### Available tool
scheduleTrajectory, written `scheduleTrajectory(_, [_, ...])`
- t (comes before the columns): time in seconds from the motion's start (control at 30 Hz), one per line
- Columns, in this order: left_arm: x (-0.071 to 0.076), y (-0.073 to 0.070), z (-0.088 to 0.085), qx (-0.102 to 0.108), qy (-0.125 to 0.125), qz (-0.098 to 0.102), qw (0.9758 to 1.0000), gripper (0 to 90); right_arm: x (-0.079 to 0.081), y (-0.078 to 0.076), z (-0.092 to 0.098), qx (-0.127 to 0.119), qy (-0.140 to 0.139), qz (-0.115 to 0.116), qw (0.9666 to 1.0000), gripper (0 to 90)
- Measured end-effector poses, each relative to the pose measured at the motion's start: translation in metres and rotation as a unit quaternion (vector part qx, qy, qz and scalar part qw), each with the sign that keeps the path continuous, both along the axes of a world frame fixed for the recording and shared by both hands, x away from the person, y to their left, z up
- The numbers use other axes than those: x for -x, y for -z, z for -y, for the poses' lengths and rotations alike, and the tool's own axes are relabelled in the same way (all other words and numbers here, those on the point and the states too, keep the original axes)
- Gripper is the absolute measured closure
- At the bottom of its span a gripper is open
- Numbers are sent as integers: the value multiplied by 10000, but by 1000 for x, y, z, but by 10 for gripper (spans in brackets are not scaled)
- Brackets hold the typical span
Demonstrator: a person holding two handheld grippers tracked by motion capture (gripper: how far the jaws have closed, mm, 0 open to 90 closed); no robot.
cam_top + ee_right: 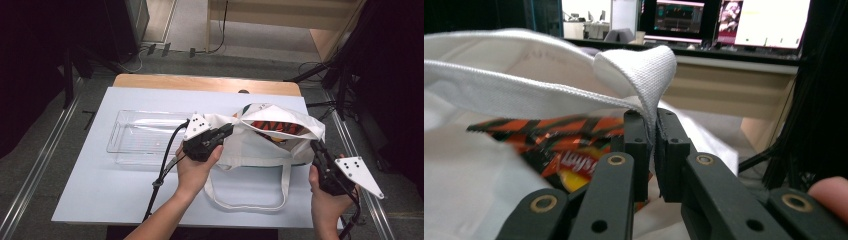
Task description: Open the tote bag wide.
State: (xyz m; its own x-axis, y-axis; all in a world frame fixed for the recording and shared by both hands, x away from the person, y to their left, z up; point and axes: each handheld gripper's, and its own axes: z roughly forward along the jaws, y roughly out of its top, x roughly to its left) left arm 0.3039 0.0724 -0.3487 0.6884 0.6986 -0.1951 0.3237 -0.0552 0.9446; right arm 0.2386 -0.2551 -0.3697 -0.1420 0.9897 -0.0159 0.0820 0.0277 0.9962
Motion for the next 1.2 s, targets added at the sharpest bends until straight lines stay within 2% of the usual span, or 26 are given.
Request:
scheduleTrajectory(0.07, [-2, 0, 1, -28, 12, -4, 10000, 890, -7, -4, 2, 26, 22, 18, 10000, 845])
scheduleTrajectory(0.13, [-3, 1, 1, -28, -15, -23, 10000, 897, -14, -5, 4, 72, 53, 32, 10000, 732])
scheduleTrajectory(0.23, [-3, 1, 1, -28, 19, -32, 10000, 900, -22, -2, 8, 78, 263, 35, 9996, 594])
scheduleTrajectory(0.3, [-2, 1, 1, -13, 30, -25, 10000, 900, -27, 1, 10, 94, 447, -65, 9989, 470])
scheduleTrajectory(0.37, [-2, 0, 2, -17, 41, -23, 10000, 900, -32, 4, 16, -3, 371, -161, 9992, 452])
scheduleTrajectory(0.43, [-3, -1, 2, -27, 88, -20, 10000, 900, -37, 7, 20, -44, 263, -314, 9992, 486])
scheduleTrajectory(0.47, [-3, -1, 3, -30, 88, -20, 10000, 900, -41, 10, 23, -119, 51, -394, 9991, 559])
scheduleTrajectory(0.5, [-3, -1, 3, -23, 92, -21, 10000, 900, -41, 10, 23, -119, 51, -394, 9991, 559])
scheduleTrajectory(0.6, [-3, -1, 4, -24, 114, -15, 9999, 900, -46, 13, 26, -148, -265, -559, 9980, 682])
scheduleTrajectory(0.73, [-2, -2, 6, -51, 142, 30, 9999, 900, -48, 11, 24, 75, -335, -586, 9977, 849])
scheduleTrajectory(0.77, [-2, -3, 7, -51, 122, 62, 9999, 900, -47, 10, 23, 127, -307, -550, 9979, 852])
scheduleTrajectory(0.9, [-6, -4, 6, -36, 87, 82, 9999, 884, -50, 0, 25, 9, -395, -516, 9979, 854])
scheduleTrajectory(1.07, [-15, -6, 7, -31, -43, 166, 9998, 879, -57, -14, 24, 48, -440, -433, 9981, 854])
scheduleTrajectory(1.2, [-22, -11, 10, -214, -176, 308, 9991, 900, -65, -22, 22, 79, -363, -435, 9984, 852])
